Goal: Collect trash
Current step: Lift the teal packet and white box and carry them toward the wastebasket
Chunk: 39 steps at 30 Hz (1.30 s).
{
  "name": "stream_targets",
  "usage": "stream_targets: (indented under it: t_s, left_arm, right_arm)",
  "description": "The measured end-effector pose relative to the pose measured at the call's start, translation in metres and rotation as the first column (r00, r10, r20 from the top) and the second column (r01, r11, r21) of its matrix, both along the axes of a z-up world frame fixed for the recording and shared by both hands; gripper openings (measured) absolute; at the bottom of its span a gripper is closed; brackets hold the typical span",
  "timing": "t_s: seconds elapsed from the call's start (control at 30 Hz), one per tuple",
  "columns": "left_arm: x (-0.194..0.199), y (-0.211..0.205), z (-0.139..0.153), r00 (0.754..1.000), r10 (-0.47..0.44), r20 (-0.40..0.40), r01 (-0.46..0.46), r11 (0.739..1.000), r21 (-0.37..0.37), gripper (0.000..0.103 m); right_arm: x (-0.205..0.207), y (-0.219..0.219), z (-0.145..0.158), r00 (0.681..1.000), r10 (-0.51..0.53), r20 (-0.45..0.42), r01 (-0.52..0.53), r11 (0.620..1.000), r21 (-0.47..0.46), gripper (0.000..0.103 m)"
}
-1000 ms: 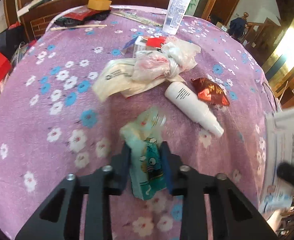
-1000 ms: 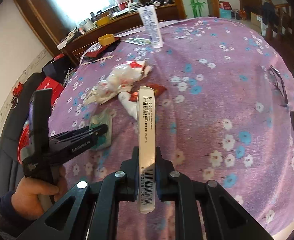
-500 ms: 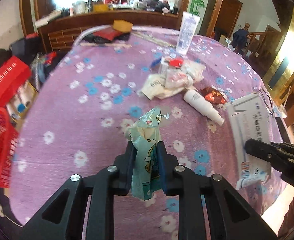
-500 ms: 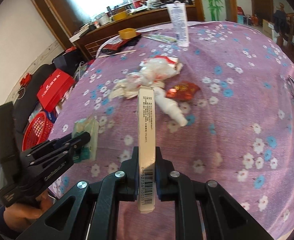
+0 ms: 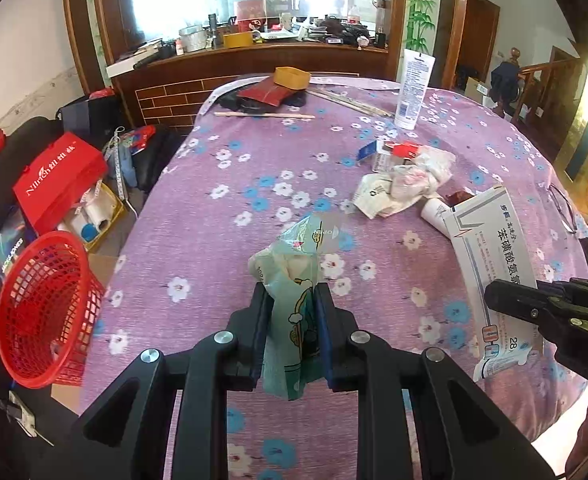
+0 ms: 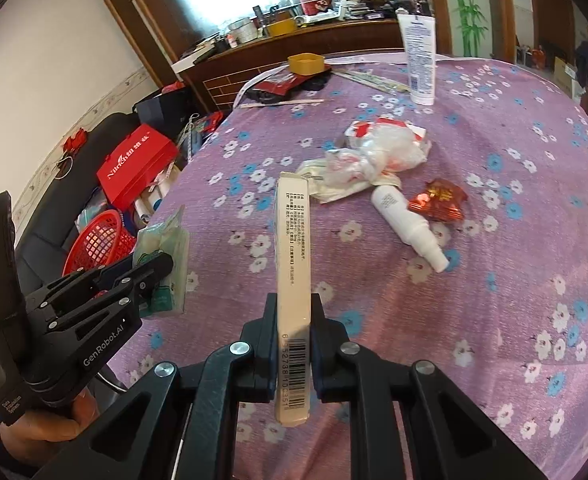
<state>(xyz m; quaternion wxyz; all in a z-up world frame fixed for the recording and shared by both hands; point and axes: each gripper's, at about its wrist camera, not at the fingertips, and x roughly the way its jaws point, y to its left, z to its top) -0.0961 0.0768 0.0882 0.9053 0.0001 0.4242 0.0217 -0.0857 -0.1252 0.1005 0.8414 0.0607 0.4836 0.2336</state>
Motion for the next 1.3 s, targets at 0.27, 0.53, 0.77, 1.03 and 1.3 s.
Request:
stream_targets:
  t_s: [0.27,0.53,0.77,1.03,1.3]
  left_arm:
    - [-0.004,0.011,0.004,1.000,0.016,0.021,-0.017,0.999,0.032,0.022]
    - [-0.004,0.020,0.005,0.999,0.035,0.031,-0.036,0.999,0.033,0.022]
    - [-0.004,0.023,0.007,0.998,0.044,0.033,-0.045,0.998,0.035,0.022]
    - [-0.007,0.029,0.006,0.998,0.058,0.031,-0.058,0.998,0.025,0.022]
    - [-0.010,0.035,0.008,0.997,0.074,0.036,-0.075,0.997,0.020,0.022]
  right_arm:
    - [0.002,0.017,0.001,0.999,0.036,0.003,-0.036,0.999,-0.003,0.014]
    - [0.005,0.026,0.003,0.998,0.054,0.009,-0.054,0.998,-0.017,0.014]
    - [0.005,0.031,0.004,0.998,0.068,0.006,-0.068,0.997,-0.023,0.014]
    - [0.004,0.037,0.004,0.997,0.084,0.000,-0.084,0.996,-0.030,0.014]
    - [0.004,0.045,0.004,0.995,0.099,-0.002,-0.099,0.995,-0.030,0.014]
